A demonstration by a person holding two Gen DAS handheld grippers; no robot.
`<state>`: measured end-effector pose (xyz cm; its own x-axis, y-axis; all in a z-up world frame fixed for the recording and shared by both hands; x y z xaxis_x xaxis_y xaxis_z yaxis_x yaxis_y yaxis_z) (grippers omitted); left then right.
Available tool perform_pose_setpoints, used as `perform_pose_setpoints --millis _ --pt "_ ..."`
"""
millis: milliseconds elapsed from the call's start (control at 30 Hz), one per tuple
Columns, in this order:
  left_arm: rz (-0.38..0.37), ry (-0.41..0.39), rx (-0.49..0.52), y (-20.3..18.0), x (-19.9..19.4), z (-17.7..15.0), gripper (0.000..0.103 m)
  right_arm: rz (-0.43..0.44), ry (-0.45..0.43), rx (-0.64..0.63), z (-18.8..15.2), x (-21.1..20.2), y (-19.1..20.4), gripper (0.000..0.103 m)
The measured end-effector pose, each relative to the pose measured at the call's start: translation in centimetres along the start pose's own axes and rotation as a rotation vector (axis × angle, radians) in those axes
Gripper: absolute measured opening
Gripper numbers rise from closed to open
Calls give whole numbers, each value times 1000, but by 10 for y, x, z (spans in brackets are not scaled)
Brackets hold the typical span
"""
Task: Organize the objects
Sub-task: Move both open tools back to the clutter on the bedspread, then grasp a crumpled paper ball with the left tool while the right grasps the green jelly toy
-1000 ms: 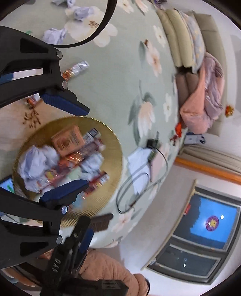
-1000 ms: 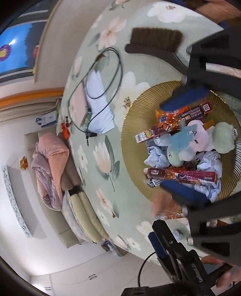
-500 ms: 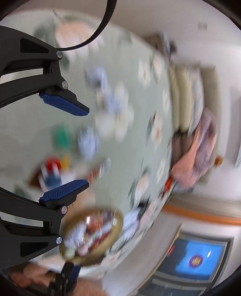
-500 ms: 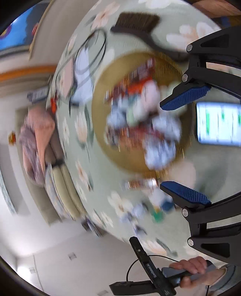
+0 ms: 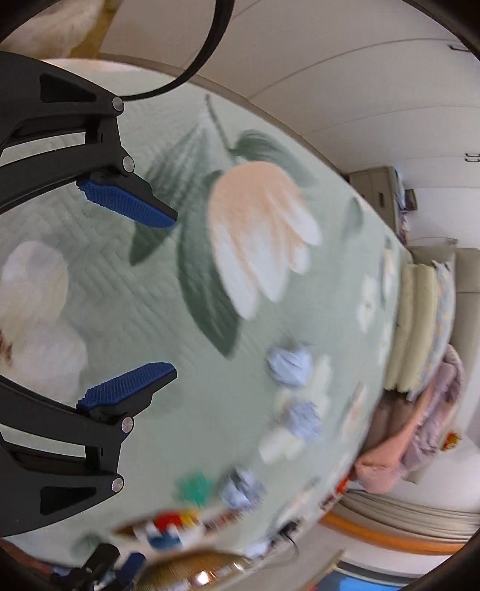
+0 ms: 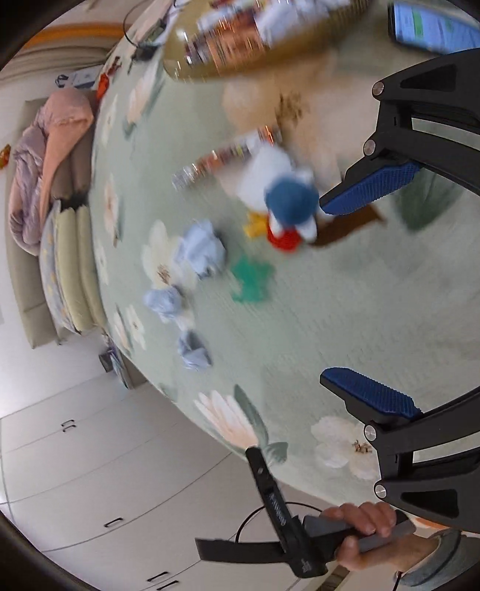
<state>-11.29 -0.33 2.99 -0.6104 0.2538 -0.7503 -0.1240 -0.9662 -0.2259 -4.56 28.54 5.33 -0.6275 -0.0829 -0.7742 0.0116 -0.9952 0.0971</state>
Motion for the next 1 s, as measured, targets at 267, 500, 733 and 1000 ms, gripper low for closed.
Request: perform_pose_setpoints --millis 267,500,733,1000 --pt "34 1 39 2 24 -22 79 -123 39 -66 -26 54 16 84" --pt "7 0 37 2 27 -22 96 -133 -4 -92 -29 60 18 98" --pt "4 2 31 1 27 -19 96 -117 -4 -103 -30 62 19 103" --pt "-150 -109 136 -42 26 69 96 -151 30 -116 -25 63 24 103"
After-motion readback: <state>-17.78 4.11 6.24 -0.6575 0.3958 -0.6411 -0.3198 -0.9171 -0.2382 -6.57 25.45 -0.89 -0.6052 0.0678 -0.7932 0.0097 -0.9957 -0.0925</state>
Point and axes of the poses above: each gripper's, at about its wrist camera, not at the fingertips, and x roughly the way its jaws point, y to its left, z to its top, the point moved 1 cm from there along x, roughly the way its jaws point, and after that the axes turned 11 degrees about -z, right-handed, at the moved point
